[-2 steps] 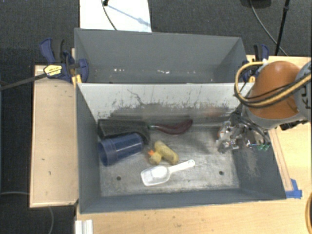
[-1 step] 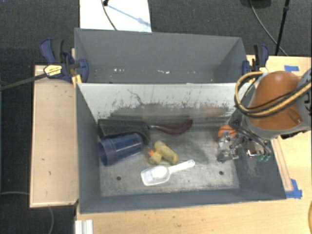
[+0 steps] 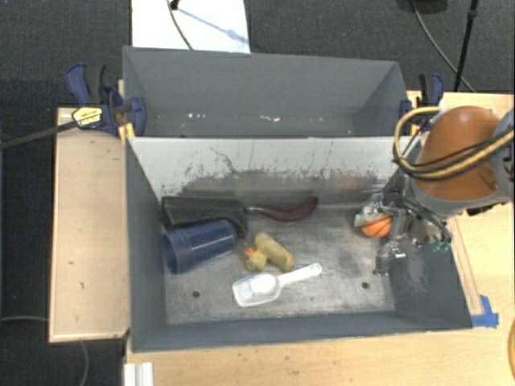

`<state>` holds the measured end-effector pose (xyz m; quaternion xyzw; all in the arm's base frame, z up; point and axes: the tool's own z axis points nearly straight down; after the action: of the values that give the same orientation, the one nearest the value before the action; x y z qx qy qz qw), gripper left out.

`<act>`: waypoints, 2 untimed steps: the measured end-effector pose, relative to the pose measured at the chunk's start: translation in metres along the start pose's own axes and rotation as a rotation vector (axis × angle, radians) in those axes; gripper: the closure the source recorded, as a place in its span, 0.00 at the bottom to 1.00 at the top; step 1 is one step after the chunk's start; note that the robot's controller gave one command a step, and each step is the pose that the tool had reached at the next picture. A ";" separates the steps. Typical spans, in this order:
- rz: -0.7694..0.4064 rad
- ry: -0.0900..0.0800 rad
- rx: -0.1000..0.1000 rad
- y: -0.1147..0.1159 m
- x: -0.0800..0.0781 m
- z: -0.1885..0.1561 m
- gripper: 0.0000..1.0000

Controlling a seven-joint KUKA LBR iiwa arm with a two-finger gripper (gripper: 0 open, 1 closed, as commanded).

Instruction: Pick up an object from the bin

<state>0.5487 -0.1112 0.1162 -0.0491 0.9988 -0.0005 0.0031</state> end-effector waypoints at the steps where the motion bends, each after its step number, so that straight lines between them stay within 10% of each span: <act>1: -0.001 0.002 -0.001 0.001 0.001 0.000 0.00; 2: -0.078 0.001 0.000 -0.010 -0.013 0.009 0.00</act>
Offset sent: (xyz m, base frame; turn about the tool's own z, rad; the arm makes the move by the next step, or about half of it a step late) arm 0.0414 -0.0289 -0.0335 -0.2194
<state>0.5625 -0.1195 0.1070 -0.0878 0.9961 -0.0007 0.0026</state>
